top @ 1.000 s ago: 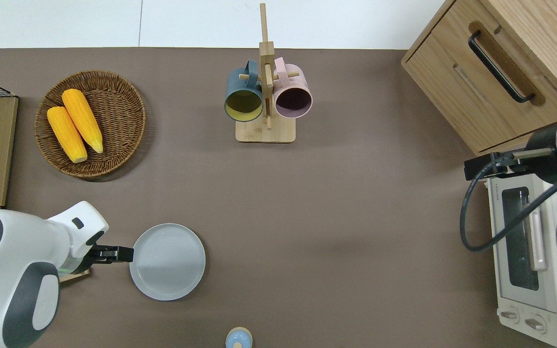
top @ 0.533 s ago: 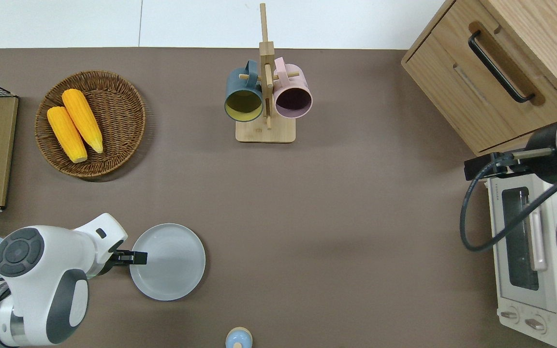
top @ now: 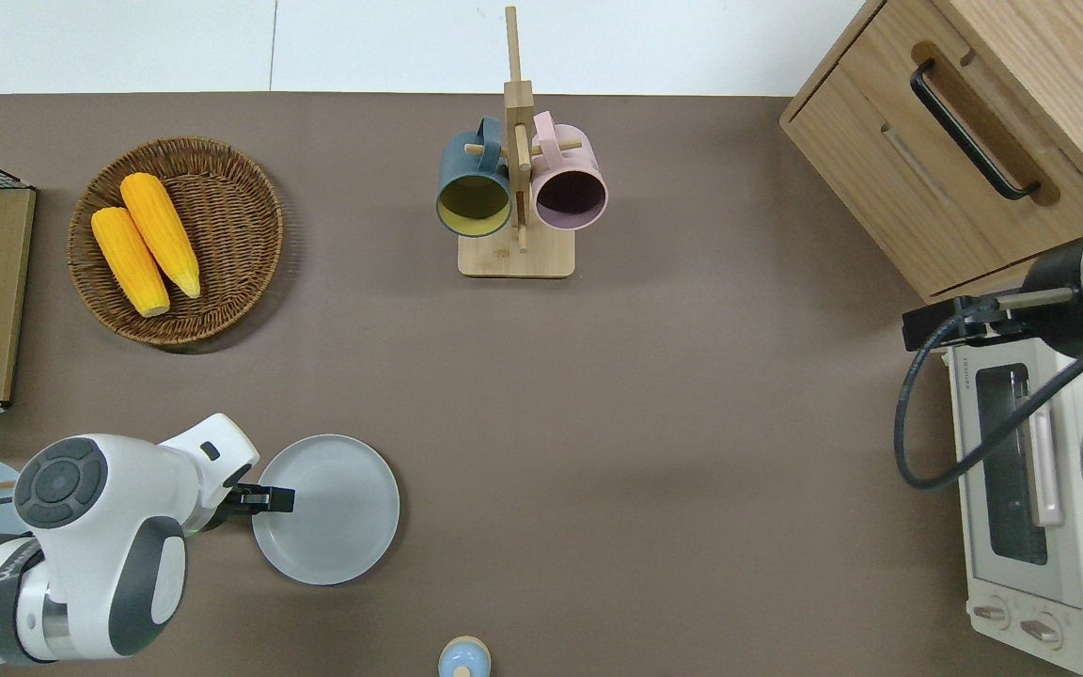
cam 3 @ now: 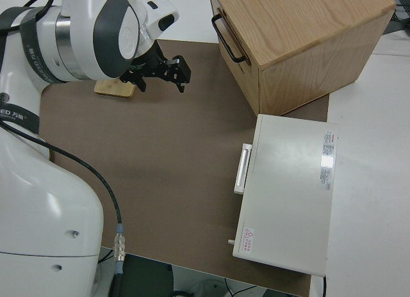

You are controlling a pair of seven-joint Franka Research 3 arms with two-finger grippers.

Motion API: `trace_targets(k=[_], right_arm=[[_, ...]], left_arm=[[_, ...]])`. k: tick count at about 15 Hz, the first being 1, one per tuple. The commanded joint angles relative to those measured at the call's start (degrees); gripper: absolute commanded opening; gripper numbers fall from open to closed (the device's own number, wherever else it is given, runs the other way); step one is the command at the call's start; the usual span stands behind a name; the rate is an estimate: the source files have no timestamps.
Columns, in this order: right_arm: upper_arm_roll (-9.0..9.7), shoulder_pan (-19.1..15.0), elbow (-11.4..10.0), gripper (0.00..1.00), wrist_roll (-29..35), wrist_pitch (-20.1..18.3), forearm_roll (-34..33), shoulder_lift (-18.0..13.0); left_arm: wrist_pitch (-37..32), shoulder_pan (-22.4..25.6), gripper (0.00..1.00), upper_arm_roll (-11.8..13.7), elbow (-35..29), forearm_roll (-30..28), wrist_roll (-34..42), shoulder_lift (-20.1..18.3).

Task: Pick gray plate from table and place it on lower plate rack with left arm
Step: 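Close the left gripper on the gray plate's rim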

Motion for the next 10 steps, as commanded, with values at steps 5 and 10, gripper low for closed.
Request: trace_targets(k=[5, 10], right_arm=[[1.15, -1.27, 1.14, 0.983, 0.75, -0.92, -0.17, 0.54], [1.15, -1.27, 1.14, 0.983, 0.75, -0.92, -0.17, 0.54]], left_arm=[[2.32, -0.46, 0.99, -0.08, -1.35, -0.92, 0.74, 0.52], [2.67, -0.46, 0.51, -0.08, -1.44, -0.92, 0.65, 1.04]])
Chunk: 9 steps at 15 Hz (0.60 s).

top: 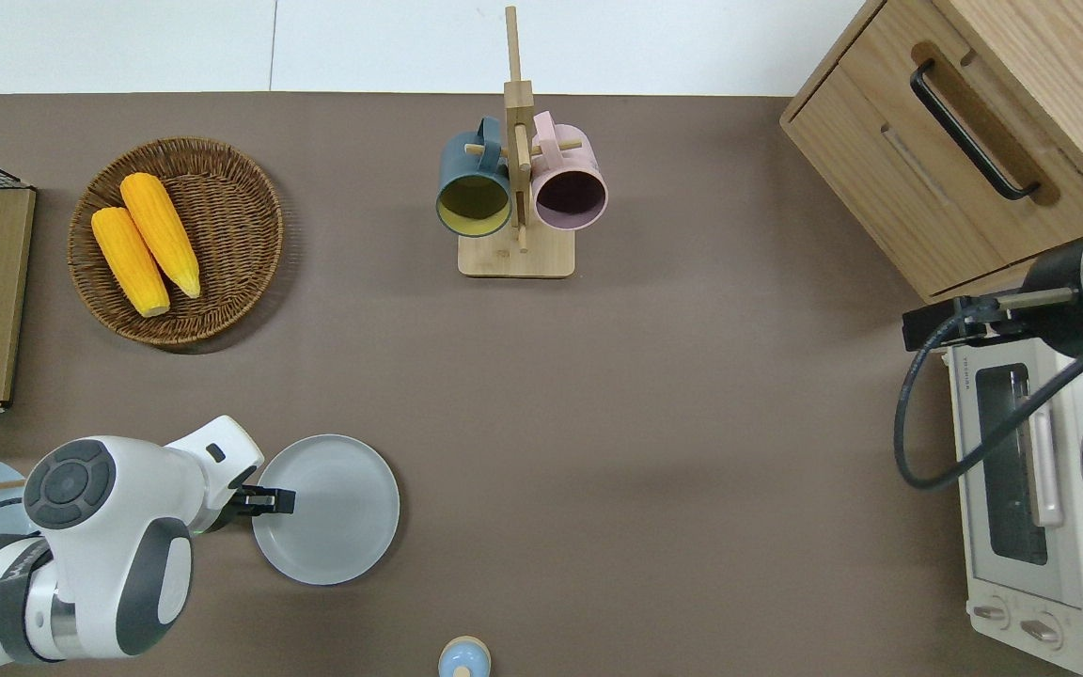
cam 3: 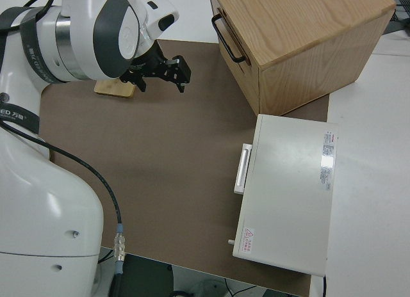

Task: Pick gray plate from table and place it on lower plate rack with left arm
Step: 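Close the left gripper on the gray plate's rim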

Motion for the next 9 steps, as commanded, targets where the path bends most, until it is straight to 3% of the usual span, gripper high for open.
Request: trace_targets(k=[1, 3, 9], right_arm=[[1.15, -1.27, 1.22, 0.983, 0.75, -0.92, -0.17, 0.54], [1.15, -1.27, 1.14, 0.983, 0.75, -0.92, -0.17, 0.54], [1.15, -1.27, 1.22, 0.983, 0.75, -0.92, -0.08, 0.54]], left_arm=[[1.62, -0.44, 0.34, 0.07, -0.92, -0.91, 0.64, 0.56], [1.62, -0.44, 0.00, 0.07, -0.92, -0.91, 0.72, 0.56], [1.54, -0.44, 0.00, -0.02, -0.92, -0.91, 0.81, 0.65]])
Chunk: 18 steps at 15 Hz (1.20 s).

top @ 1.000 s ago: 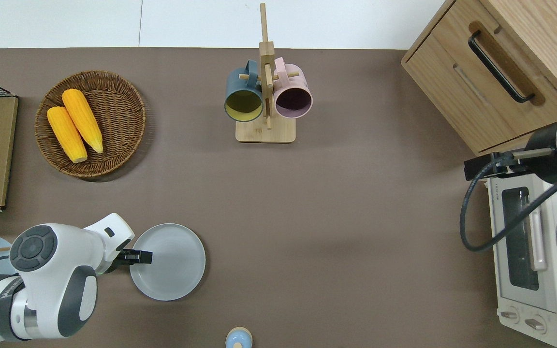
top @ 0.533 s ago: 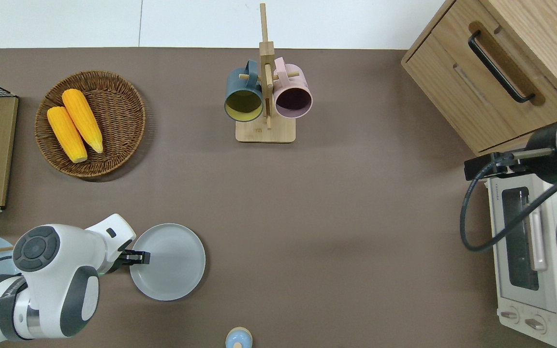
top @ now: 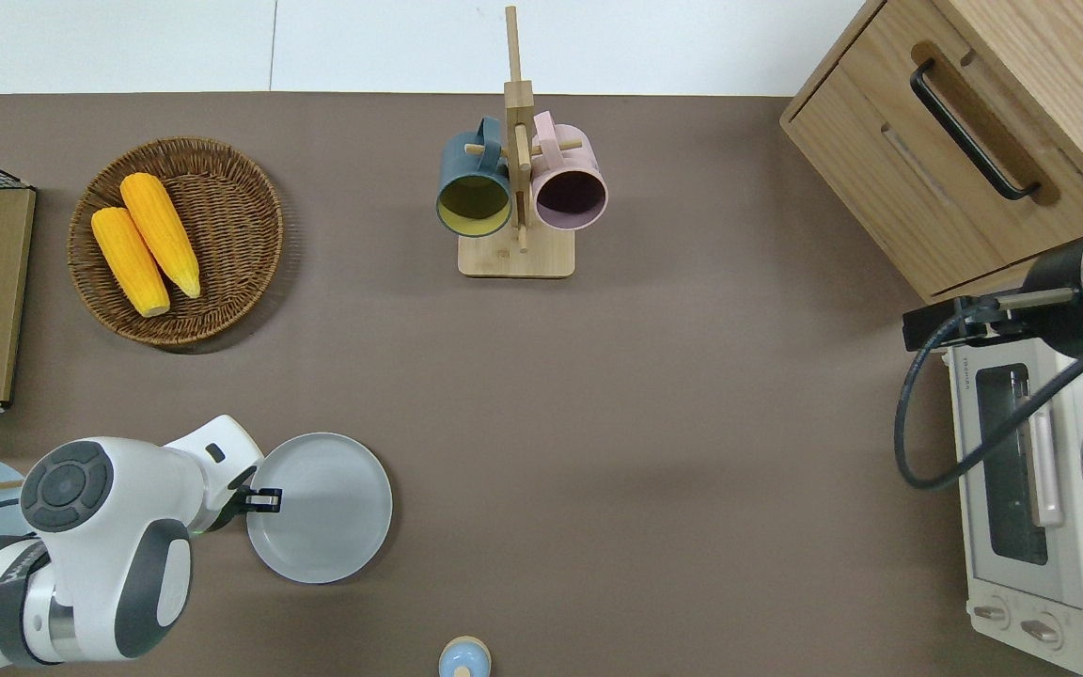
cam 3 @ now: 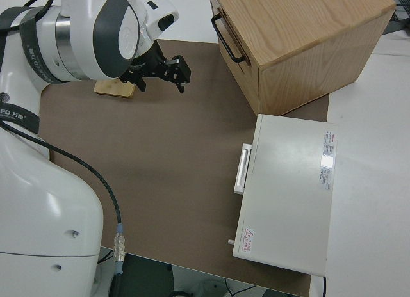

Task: Pick gray plate from table and place it on lower plate rack with left arm
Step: 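Close the left gripper on the gray plate's rim, then lift the gray plate and carry it toward the wooden rack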

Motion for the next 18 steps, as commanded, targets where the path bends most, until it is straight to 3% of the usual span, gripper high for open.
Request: trace_targets(k=[1, 9, 18], right_arm=[[1.15, -1.27, 1.22, 0.983, 0.84, -0.92, -0.17, 0.54], [1.15, -1.27, 1.14, 0.983, 0.75, -0.92, -0.17, 0.54], [1.15, -1.27, 1.14, 0.983, 0.84, -0.92, -0.17, 0.54]], left_arm=[[1.52, -0.37, 0.00, 0.18, -0.91, -0.76, 0.44, 1.32], [-0.32, 0.07, 0.00, 0.27, -0.56, -0.76, 0.53, -0.26], [-16.04, 0.33, 0.00, 0.97, 4.44, -0.76, 0.53, -8.70]])
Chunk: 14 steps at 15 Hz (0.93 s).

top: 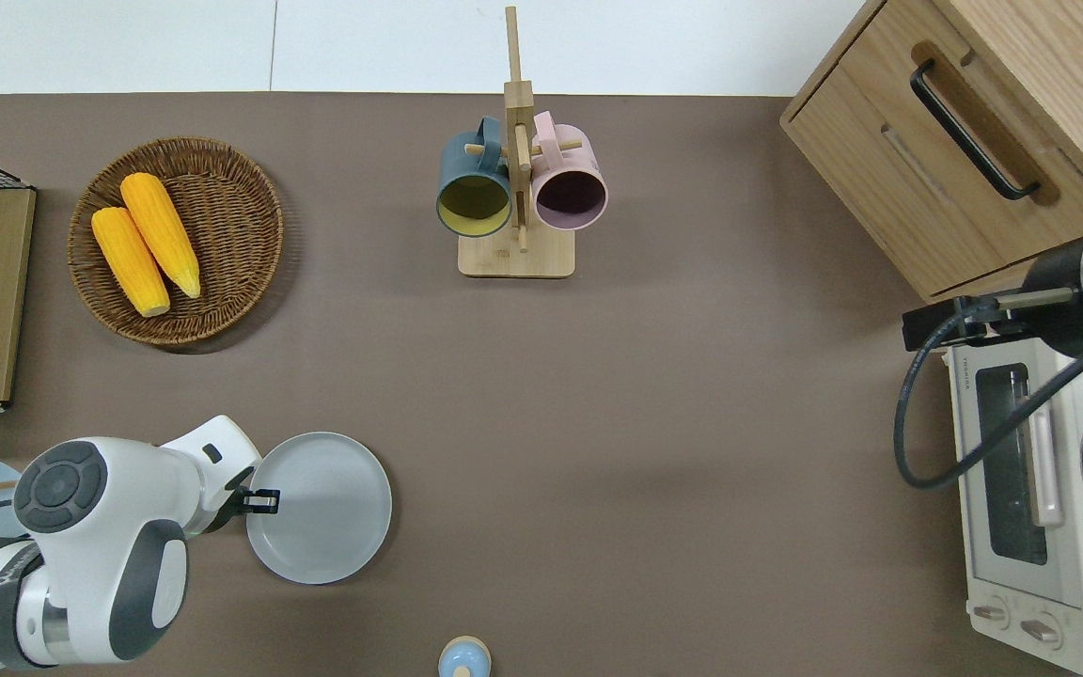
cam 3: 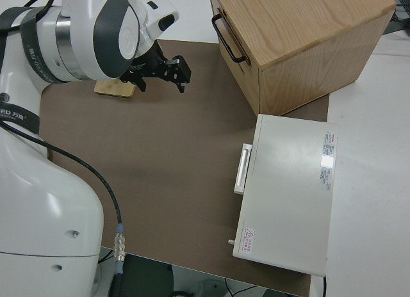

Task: Pick gray plate from table and place it on lower plate rack with left arm
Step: 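Lift the gray plate and carry it toward the wooden rack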

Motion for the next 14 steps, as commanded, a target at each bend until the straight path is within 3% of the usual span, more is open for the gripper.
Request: trace_targets(k=[1, 6, 14], right_arm=[[1.15, -1.27, 1.22, 0.983, 0.75, -0.92, -0.17, 0.54], [1.15, -1.27, 1.22, 0.983, 0.75, -0.92, -0.17, 0.54], [1.15, -1.27, 1.14, 0.983, 0.75, -0.92, -0.17, 0.54]], left_arm=[[-6.20, 0.33, 0.00, 0.33, 2.18, -0.24, 0.04, -3.46], [-14.03, 0.60, 0.00, 0.42, 5.43, -0.24, -0.22, -6.80], [-26.77, 0.69, 0.00, 3.93, 14.22, 0.55, 0.30, -9.97]])
